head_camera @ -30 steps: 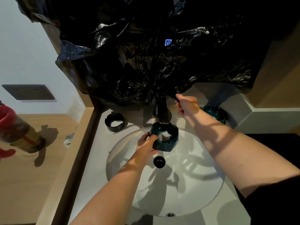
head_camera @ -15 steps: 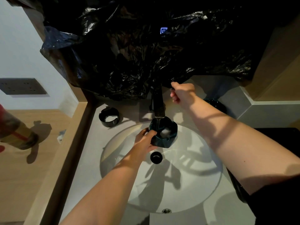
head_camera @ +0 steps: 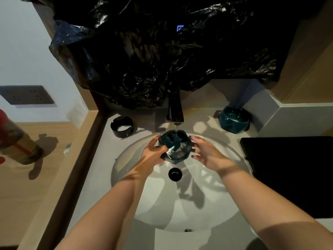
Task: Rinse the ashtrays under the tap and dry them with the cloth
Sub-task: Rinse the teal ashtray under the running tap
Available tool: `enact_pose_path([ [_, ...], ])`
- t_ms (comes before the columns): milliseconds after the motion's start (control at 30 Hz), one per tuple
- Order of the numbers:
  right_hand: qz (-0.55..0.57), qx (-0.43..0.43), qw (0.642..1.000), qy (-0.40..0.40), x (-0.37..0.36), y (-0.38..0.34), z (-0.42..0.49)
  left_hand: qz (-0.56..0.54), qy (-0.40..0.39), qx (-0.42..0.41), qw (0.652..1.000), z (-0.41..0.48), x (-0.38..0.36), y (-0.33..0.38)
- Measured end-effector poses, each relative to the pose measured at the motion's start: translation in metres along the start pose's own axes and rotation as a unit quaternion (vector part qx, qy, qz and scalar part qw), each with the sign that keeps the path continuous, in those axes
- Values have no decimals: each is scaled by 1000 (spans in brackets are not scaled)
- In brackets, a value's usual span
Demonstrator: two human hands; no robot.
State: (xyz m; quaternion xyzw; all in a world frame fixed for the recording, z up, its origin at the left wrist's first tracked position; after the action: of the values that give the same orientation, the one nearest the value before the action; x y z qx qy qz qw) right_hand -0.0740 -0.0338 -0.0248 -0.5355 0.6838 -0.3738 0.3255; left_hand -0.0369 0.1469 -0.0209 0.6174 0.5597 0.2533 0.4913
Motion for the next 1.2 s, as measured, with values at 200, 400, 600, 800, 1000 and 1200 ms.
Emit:
enact_pose_path([
  [200,88,44,994,-49,-10,27,10,26,3,-3,1000,11,9,-9],
  [400,37,35,999,5,-11,38,16,34,20,91,995,17,11,-20],
  [600,127,-43,990,-36,-22,57,18,192,27,54,980,25,10,-10],
  [800,3,97,995,31,-11,26,11,28,-110,44,993,34,11,-29],
  [1000,-38,149,988,18,-10,23,8,128,-73,-5,989,29,6,-30],
  [1200,-65,146,987,-16,-9,23,11,140,-23,-107,984,27,9,-18],
])
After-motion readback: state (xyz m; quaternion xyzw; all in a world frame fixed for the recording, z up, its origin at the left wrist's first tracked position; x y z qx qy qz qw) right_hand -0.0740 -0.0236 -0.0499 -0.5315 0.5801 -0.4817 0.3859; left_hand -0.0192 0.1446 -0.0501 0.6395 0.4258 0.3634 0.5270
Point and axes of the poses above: each hand's wrist, its own z-axis towards the middle knuckle, its own x-axis out of the back of the hand, y = z × x, the point moved 5 cm from there along z, towards the middle knuckle, and after that the axes turned 3 degrees about -z, right-handed, at the moved point
